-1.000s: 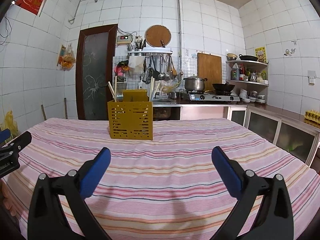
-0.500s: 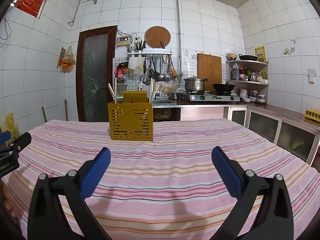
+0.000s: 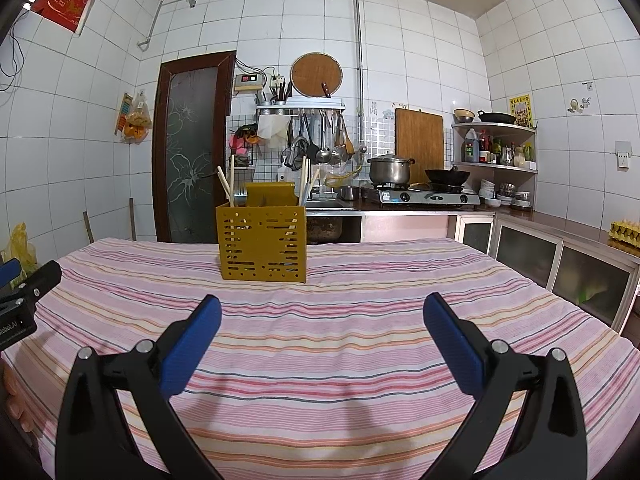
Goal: Organize utensils
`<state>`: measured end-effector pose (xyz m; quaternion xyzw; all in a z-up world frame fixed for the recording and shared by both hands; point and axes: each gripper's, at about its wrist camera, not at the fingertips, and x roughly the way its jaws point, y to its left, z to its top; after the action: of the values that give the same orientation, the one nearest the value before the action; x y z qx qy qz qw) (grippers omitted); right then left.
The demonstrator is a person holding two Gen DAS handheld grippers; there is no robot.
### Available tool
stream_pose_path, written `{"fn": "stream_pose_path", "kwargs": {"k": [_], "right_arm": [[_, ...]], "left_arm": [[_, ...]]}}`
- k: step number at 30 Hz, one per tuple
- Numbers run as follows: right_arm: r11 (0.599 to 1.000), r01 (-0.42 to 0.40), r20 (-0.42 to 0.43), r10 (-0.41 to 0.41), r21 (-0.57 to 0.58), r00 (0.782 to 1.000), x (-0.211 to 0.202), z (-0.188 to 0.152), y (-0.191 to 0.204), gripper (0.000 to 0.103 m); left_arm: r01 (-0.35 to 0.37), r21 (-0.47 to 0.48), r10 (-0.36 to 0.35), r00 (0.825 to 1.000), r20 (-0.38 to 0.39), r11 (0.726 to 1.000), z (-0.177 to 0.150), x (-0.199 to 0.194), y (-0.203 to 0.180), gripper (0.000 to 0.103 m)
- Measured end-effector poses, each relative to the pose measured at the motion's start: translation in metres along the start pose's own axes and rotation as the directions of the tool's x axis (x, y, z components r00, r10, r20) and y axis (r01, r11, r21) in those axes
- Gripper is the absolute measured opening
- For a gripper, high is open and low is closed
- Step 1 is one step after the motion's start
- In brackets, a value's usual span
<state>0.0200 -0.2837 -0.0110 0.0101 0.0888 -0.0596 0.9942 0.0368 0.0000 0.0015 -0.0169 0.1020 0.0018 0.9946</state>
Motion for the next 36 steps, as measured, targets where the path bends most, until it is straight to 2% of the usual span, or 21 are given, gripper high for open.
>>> {"fn": "stream_pose_path", "kwargs": {"k": [36], "right_arm": [[1.000,0.000,0.001,0.000,-0.001,1.000,0.0001,-0.0009,0.0003,0.099]], "left_arm": [[0.003,0.005,-0.003,1.000,0.007,1.000,0.0004,-0.0015,-0.0034,0.098]]}}
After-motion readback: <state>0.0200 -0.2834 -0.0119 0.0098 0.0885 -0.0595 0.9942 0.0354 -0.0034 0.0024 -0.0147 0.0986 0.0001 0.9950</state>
